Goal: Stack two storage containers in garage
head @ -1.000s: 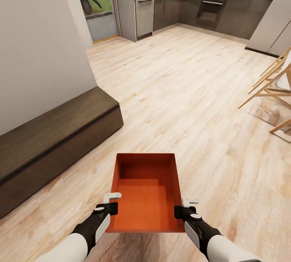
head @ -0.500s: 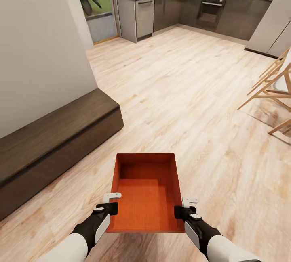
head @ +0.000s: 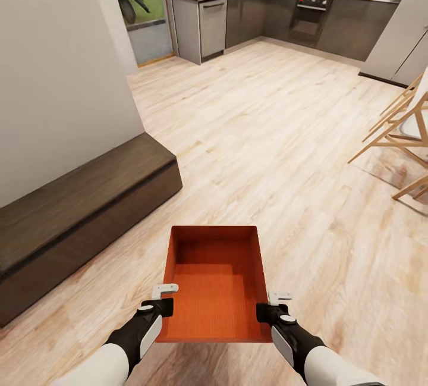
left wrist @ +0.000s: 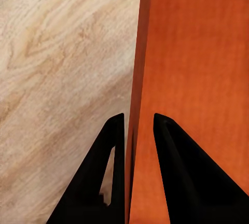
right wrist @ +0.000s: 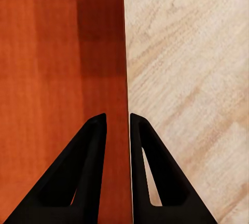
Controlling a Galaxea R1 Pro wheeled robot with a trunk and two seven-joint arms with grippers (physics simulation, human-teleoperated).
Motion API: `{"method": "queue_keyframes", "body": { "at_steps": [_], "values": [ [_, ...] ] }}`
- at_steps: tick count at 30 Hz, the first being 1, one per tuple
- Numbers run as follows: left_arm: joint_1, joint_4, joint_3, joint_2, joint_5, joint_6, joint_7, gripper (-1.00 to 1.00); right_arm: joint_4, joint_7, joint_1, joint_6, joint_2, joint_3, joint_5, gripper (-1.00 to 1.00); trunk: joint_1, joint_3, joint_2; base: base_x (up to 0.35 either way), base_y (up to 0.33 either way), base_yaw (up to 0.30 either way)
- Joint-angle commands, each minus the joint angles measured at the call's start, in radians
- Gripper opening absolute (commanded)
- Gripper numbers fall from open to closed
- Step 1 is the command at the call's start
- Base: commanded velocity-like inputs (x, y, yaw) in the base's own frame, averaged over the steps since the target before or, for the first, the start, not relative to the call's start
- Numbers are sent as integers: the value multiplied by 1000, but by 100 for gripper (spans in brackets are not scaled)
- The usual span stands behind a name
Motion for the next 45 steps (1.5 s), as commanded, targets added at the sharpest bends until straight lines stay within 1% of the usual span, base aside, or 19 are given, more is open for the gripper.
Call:
{"method": "queue_keyframes", "body": {
  "at_steps": [1, 2, 3, 5, 18, 31, 32, 45],
  "values": [
    [1, 1, -2, 1, 0, 8, 12, -100, -4, -7, -1, -3, -6, -16, 4, -100, -4, 3, 7, 0, 0, 0],
    [1, 1, -2, 1, 0, 8, 12, -100, -4, -7, -1, -3, -6, -16, 4, -100, -8, 6, 14, 0, 0, 0],
    [1, -4, 1, 3, 9, 0, 10, -100, -2, -10, -1, -2, -4, 2, -4, -100, -8, 6, 14, 0, 0, 0],
    [1, -4, -2, 3, 17, -2, 10, -100, -2, -10, -1, -3, -4, 11, -5, -100, -8, 6, 14, 0, 0, 0],
    [1, -2, 0, 2, 14, -2, 11, -100, -4, -12, -1, -3, -5, 20, -12, -100, -8, 6, 14, 0, 0, 0],
    [1, 2, 1, 1, 12, -3, 11, -100, -4, -19, -1, -3, -6, 55, -46, -100, -8, 6, 14, 0, 0, 0],
    [1, 2, 1, 1, 10, -3, 11, -100, -4, -19, -1, -3, -6, 5, -3, -100, -11, 9, 21, 0, 0, 0],
    [1, 1, 1, 2, 10, -2, 11, -100, -6, -16, -1, -3, -6, 4, -3, -100, -61, 50, 112, 0, 0, 0]
  ]
}}
